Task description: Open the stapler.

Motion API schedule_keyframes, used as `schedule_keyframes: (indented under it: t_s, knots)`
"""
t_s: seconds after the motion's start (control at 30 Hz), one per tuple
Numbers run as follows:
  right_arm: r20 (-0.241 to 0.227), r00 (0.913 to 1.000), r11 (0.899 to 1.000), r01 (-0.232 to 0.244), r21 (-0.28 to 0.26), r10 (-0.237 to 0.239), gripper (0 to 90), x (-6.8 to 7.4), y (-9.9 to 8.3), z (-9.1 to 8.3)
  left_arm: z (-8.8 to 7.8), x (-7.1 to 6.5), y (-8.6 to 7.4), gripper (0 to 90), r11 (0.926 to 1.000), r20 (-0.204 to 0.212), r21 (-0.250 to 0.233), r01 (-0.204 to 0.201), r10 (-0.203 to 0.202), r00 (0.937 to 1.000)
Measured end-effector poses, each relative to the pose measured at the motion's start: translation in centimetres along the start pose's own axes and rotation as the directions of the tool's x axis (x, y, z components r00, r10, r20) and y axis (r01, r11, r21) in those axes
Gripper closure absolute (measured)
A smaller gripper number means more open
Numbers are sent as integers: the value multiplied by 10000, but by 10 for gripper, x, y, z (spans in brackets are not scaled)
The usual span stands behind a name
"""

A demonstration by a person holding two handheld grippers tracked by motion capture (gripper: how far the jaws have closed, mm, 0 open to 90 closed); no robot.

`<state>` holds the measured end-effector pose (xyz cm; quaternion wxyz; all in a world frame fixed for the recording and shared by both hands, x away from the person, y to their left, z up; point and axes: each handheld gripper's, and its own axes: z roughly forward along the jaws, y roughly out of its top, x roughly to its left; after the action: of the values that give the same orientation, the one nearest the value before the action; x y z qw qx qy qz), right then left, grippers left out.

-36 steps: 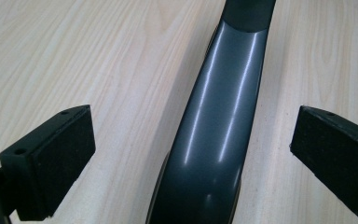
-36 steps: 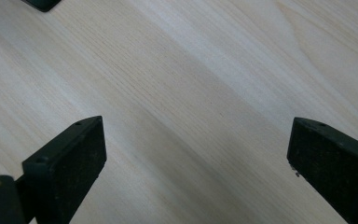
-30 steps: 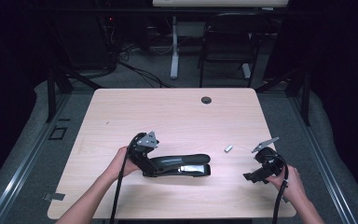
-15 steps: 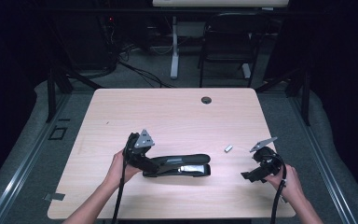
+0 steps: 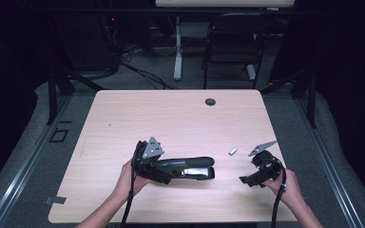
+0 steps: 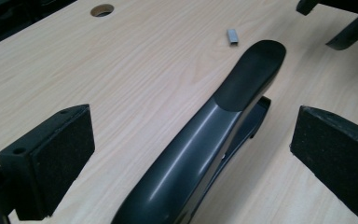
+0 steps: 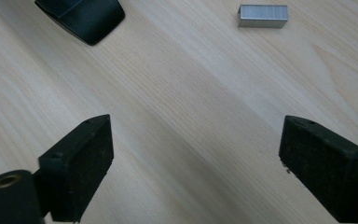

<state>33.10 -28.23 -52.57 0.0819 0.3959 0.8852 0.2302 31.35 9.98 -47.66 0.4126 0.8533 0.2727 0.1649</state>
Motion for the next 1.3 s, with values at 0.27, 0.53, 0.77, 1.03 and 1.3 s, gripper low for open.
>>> schedule_keyframes:
  t_s: [0.27, 0.53, 0.77, 1.03, 1.3]
  knots:
    - [-233, 9996, 9996, 131, -245, -137, 139, 15, 8, 3, 3, -6, 0, 0, 9999, 382, -81, 86, -83, 9992]
    - [8, 9995, 9985, 328, -435, -328, 248, 30, 17, 7, 3, -16, 0, 90, 9994, 763, -318, 112, -88, 9970]
    - [31, 9993, 9988, 378, -325, -378, 308, 39, 22, 13, 10, -27, -1, 216, 9997, 1288, -217, -116, 143, 9916]
    - [105, 9989, 9970, 453, -630, -447, 487, 46, 24, 13, 20, -38, -5, 442, 10000, 1378, -10, -30, 31, 9905]
    - [-92, 9973, 9936, 713, -881, -724, 723, 58, 27, 18, 35, -48, -9, 661, 9998, 1284, 182, -98, 74, 9917]
